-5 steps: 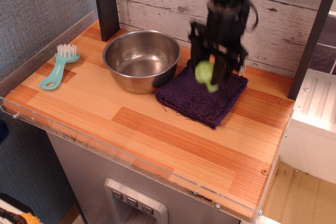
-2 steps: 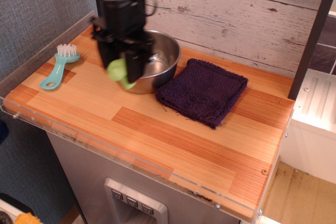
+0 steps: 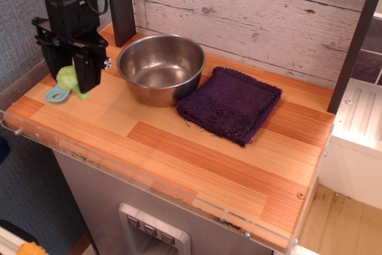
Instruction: Pick up the broccoli and place it in front of the blue brush
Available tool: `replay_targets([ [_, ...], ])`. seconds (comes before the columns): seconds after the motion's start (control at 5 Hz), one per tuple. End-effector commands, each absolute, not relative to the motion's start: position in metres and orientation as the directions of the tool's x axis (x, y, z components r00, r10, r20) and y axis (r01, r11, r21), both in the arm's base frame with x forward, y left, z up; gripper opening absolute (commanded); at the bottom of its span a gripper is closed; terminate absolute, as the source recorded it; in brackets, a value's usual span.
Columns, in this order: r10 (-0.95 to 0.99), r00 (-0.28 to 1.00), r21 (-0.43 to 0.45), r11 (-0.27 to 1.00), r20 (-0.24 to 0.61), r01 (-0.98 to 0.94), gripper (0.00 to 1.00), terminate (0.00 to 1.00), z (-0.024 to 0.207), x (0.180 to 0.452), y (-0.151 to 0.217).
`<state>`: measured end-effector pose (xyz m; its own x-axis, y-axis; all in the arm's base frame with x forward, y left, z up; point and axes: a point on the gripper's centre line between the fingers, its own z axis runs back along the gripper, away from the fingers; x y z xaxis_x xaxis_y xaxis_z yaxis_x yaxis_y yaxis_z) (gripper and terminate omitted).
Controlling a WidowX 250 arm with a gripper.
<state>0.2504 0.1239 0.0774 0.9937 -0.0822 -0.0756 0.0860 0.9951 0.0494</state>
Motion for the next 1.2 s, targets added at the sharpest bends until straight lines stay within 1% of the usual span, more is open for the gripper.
replay_targets([
  [0.0,-0.165,0.986,0.105,0.98,-0.025,0.167,0.0,0.0,0.063,0.249,0.127],
  [0.2,-0.168,0.985,0.086,0.982,-0.026,0.17,1.0,0.0,0.059,0.253,0.126],
  [0.4,-0.18,0.983,0.079,0.98,-0.02,0.181,1.0,0.0,0.058,0.255,0.125],
  [0.6,-0.204,0.979,0.086,0.976,0.028,0.201,1.0,0.0,0.072,0.255,0.119],
  [0.8,-0.2,0.972,0.051,0.98,0.124,0.195,1.0,0.0,0.099,0.258,0.099],
  [1.0,-0.18,0.97,0.021,0.984,0.165,0.179,1.0,0.0,0.111,0.264,0.081],
])
